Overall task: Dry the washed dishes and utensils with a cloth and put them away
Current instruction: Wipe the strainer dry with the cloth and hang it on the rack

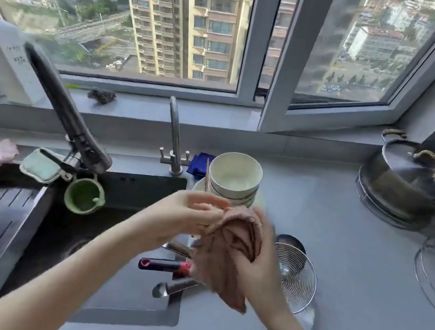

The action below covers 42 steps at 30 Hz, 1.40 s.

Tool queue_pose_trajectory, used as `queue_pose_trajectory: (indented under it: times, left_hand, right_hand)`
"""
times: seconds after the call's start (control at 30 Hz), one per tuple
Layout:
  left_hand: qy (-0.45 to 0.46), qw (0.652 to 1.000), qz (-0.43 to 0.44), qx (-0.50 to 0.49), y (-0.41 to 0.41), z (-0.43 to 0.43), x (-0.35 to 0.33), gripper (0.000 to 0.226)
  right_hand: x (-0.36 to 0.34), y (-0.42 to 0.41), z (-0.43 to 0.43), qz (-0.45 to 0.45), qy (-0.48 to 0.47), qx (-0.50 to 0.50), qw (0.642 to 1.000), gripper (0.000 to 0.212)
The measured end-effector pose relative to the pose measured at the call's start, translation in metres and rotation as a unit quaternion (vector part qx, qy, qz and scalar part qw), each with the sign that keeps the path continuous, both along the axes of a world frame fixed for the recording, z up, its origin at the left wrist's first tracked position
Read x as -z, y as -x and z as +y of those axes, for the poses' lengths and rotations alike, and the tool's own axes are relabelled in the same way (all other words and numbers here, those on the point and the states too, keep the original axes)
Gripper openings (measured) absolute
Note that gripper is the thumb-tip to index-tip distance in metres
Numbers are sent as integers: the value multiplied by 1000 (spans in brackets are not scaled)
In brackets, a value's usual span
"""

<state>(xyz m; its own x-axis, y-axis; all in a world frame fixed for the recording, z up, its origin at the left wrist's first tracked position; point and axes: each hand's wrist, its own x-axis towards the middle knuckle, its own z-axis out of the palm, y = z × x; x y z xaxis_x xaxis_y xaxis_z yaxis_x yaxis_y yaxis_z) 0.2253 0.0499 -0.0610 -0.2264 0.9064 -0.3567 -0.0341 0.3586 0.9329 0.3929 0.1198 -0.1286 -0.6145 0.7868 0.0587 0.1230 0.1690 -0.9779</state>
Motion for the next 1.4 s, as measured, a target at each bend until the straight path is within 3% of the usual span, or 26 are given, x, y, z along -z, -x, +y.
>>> queue_pose_trajectory:
  times: [0.07, 0.13, 0.27, 0.3, 0.37, 0.43, 0.6, 0.7, 0.83, 1.0, 1.2, 1.27, 1.33, 1.4]
  left_hand:
    - [5, 998, 70, -1, 0, 11, 20, 24]
    - [21, 973, 228, 32, -8, 20, 51, 19]
    - [-5, 854, 487, 184, -37, 36, 136, 16]
    - [-27, 820, 531, 211, -42, 40, 155, 13]
    - [-42, 755, 598, 268, -54, 47, 178, 26]
    - [-30, 719, 633, 283, -65, 55, 195, 43]
    - [-49, 725, 632, 270, -77, 65, 215, 76]
    - [-97, 711, 638, 280, -74, 61, 220, 75]
    - [-118, 724, 617, 285, -68, 60, 223, 58]
    - [-131, 791, 551, 233, -64, 57, 216, 78]
    - [-158, 826, 508, 185, -59, 57, 206, 68]
    - [-152, 833, 502, 174, -59, 57, 202, 47]
    - [-165, 818, 527, 165, -58, 58, 195, 25]
    - [-156, 806, 544, 174, -58, 59, 187, 26]
  right_hand:
    - [2, -26, 14, -17, 0, 47, 999, 61]
    - [2, -53, 27, -30, 12, 82, 996, 57]
    - [0, -99, 47, -72, 25, 124, 989, 53]
    - [-1, -109, 49, -74, 30, 141, 987, 52]
    - [0, -126, 53, -84, 37, 180, 979, 51]
    - [1, -139, 56, -95, 37, 214, 972, 52]
    - [6, -157, 50, -90, 51, 258, 961, 52]
    - [11, -162, 46, -86, 61, 267, 958, 53]
    - [15, -165, 42, -80, 66, 271, 957, 56]
    - [17, -164, 42, -61, 75, 269, 958, 54]
    - [18, -156, 42, -48, 81, 269, 958, 54]
    - [18, -154, 42, -48, 79, 268, 959, 52]
    - [17, -152, 42, -50, 73, 266, 960, 51]
    - [15, -149, 43, -52, 68, 264, 961, 50]
